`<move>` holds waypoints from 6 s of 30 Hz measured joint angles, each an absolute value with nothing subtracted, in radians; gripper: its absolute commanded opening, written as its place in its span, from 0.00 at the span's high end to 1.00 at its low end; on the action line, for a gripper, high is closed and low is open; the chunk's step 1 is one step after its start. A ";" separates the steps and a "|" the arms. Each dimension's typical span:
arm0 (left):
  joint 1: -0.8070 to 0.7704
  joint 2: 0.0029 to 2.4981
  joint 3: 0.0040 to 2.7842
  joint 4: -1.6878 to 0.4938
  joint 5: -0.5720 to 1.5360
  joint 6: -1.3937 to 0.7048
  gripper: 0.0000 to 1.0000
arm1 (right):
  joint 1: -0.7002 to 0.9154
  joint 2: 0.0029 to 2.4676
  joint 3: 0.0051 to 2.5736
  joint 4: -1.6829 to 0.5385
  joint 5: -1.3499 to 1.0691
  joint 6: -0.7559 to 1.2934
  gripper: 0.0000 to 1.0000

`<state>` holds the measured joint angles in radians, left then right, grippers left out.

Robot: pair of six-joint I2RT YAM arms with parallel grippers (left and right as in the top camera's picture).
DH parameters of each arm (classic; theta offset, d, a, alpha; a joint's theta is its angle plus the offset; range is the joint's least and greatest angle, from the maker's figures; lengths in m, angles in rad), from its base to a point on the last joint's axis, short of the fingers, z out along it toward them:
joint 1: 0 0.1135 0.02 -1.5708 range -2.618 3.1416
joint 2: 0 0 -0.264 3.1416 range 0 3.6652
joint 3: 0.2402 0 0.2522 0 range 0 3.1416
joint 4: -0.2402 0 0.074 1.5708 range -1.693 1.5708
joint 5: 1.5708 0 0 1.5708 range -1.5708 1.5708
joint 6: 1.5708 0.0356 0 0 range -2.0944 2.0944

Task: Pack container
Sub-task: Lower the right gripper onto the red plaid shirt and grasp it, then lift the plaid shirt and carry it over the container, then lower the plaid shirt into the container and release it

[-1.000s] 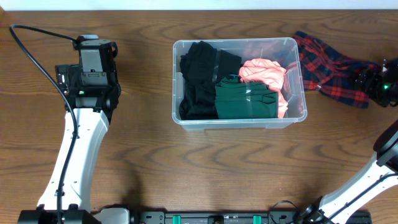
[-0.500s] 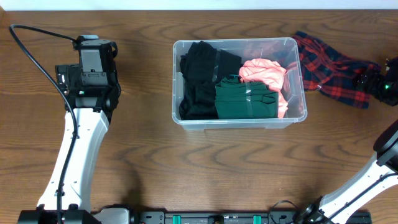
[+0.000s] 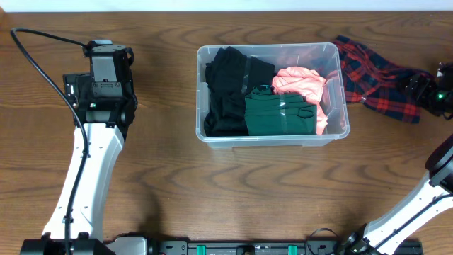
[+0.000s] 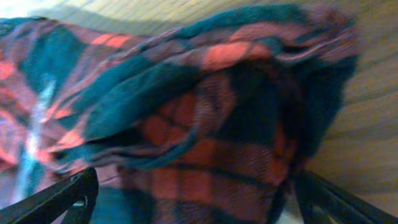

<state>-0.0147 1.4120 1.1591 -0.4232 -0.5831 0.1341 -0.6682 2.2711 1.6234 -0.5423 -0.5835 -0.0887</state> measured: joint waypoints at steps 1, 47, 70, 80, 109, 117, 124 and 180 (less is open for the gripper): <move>-0.015 1.412 1.159 -0.423 -0.583 0.134 0.02 | -0.668 2.271 1.624 -0.555 -0.598 -0.084 0.01; -0.015 1.412 1.159 -0.423 -0.583 0.134 0.02 | -0.698 2.304 1.586 -0.629 -0.996 -0.059 0.99; -0.015 1.412 1.159 -0.423 -0.583 0.134 0.02 | -0.457 1.710 1.583 -0.382 -1.151 -0.002 0.99; -0.015 1.412 1.159 -0.423 -0.583 0.134 0.02 | -0.253 1.527 1.583 -0.247 -1.298 0.139 0.99; -0.015 1.412 1.159 -0.423 -0.583 0.134 0.02 | 0.176 1.561 1.550 -0.430 -1.052 0.036 0.99; -0.015 1.412 1.159 -0.423 -0.583 0.134 0.02 | 0.215 1.635 1.546 -0.335 -1.031 0.079 0.99; -0.015 1.412 1.159 -0.423 -0.583 0.134 0.02 | 0.218 1.660 1.543 -0.348 -1.031 0.102 0.99; -0.015 1.412 1.159 -0.423 -0.583 0.134 0.02 | 0.150 1.761 1.542 -0.975 -0.434 -0.103 0.99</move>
